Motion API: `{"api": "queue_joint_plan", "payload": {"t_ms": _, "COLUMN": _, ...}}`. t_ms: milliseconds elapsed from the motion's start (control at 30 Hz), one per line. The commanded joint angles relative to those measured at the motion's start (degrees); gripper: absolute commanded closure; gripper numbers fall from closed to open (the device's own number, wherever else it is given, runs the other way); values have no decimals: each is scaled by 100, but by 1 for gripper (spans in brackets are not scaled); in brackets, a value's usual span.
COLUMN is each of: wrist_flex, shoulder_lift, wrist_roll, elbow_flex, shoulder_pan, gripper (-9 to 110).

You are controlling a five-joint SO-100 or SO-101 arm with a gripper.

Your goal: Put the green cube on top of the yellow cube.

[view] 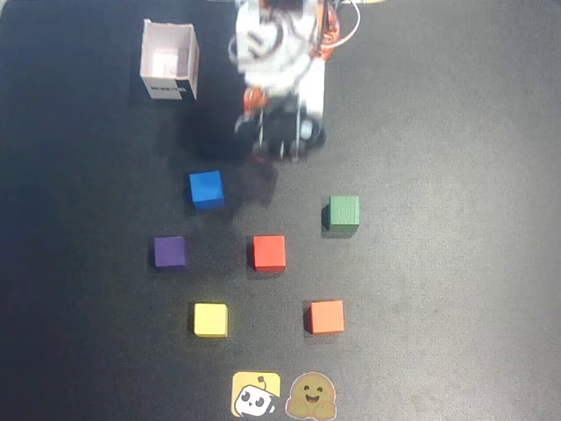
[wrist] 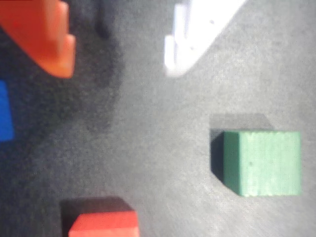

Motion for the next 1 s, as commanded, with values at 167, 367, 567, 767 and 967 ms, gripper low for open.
{"api": "queue_joint_plan", "payload": {"t_ms": 167, "wrist_flex": -88, "shoulder_lift": -1608, "wrist_roll": 0, "elbow_flex": -1327, "shoulder_pan": -272, "gripper": 87}}
{"api": "queue_joint_plan", "payload": {"t_ms": 367, "wrist_flex": -475, "shoulder_lift": -2347, "wrist_roll": 316, "elbow_flex": -1538, "shoulder_pan": -1072, "gripper": 86}}
{"api": "queue_joint_plan", "payload": {"t_ms": 567, "wrist_flex": -1002, "shoulder_lift": -3050, "wrist_roll": 853, "elbow_flex": -1670, "shoulder_pan": -1670, "gripper": 85}}
{"api": "queue_joint_plan", "payload": {"t_ms": 767, "wrist_flex": -1371, "shoulder_lift": -3568, "wrist_roll": 1063, "elbow_flex": -1714, "shoulder_pan": -1898, "gripper": 84}}
{"api": "queue_joint_plan", "payload": {"t_ms": 967, "wrist_flex": -1714, "shoulder_lift": -3990, "wrist_roll": 1151, "elbow_flex": -1714, "shoulder_pan": -1960, "gripper": 84}}
